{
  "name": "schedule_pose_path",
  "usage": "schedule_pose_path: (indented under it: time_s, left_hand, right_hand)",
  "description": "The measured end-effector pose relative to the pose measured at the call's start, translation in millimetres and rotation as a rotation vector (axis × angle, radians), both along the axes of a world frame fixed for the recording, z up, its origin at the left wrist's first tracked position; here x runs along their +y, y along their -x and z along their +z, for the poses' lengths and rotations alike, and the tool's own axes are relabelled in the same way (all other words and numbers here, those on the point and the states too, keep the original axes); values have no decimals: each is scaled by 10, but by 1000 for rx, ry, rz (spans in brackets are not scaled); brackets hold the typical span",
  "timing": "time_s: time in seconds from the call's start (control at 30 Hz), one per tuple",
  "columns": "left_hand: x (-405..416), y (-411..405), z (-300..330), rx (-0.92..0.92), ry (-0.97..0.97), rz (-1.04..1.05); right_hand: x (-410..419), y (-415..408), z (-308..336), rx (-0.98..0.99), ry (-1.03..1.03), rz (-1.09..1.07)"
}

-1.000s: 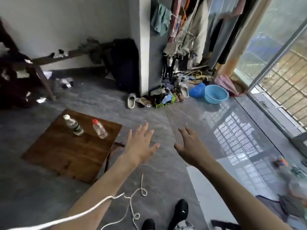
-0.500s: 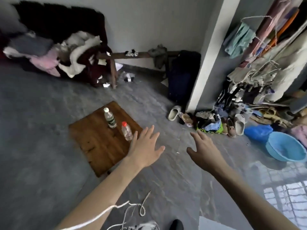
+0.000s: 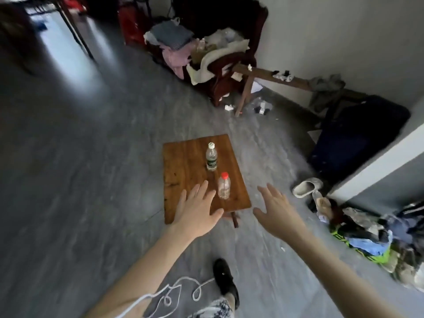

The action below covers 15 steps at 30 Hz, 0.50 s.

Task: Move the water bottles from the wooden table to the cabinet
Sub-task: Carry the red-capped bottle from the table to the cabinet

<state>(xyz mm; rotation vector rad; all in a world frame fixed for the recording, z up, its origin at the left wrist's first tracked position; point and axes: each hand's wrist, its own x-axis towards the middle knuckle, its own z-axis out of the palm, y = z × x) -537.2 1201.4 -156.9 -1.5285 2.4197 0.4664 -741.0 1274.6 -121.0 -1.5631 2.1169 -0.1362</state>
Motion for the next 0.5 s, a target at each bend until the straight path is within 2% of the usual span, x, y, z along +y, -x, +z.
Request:
schedule_pose_path:
  time_s: [0.27,0.5]
  left_hand:
    - [-849,288,-140,68,-3,122]
    - [-1329,463,-400,56,-63,156]
  right_hand:
    - [-1010,329,-91,-56,-29,34]
    - [-1683,518,-417,-93,-46,54]
